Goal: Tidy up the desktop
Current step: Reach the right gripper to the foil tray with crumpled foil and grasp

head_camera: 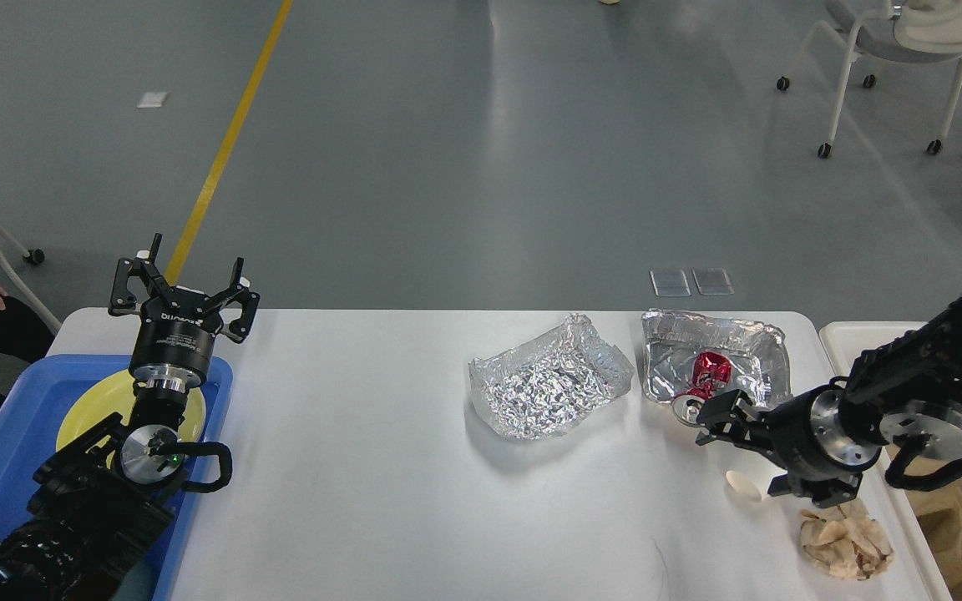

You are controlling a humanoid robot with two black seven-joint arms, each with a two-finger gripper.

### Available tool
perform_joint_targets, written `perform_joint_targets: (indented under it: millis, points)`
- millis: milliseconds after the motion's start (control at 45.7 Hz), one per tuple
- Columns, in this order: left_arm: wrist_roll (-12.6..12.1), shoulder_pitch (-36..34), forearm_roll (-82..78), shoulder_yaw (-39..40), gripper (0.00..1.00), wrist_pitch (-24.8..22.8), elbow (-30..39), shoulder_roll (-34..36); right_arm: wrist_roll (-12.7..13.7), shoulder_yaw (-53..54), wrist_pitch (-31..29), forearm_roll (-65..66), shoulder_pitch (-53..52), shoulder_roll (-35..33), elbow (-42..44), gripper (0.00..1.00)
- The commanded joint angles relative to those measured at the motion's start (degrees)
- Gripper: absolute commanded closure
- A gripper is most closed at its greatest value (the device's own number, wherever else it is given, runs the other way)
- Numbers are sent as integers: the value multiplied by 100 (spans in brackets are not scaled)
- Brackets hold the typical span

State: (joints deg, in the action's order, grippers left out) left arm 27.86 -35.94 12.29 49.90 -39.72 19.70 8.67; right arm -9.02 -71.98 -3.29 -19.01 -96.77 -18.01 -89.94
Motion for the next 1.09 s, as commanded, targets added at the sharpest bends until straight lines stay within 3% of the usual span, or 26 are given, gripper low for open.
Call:
perform_joint_targets:
  millis: [0,306,460,810,876,1029,1073]
  points:
    - [0,-1,1,2,3,0,-1,3,-12,465,460,-366,816,297,687,0]
    - [0,-1,1,2,3,0,-1,3,-21,1625,549,-1219,1599,798,2015,0]
    - [0,-1,1,2,3,0,-1,3,-12,1670,689,-1632,2152,1563,3095,0]
    - [0,-9,1,2,3,0,-1,3,-3,1731,1023,-1861,2935,2003,4248,5]
    - [0,-1,1,2,3,0,-1,3,-12,1731,1094,-1861,3041,2030,4362,15]
    - [0,-9,1,2,3,0,-1,3,-21,1758,1129,-1861,3111,2038,4415,64]
    - [0,-9,1,2,3,0,-1,-6,-21,1775,1129,-1861,3111,2038,4406,73]
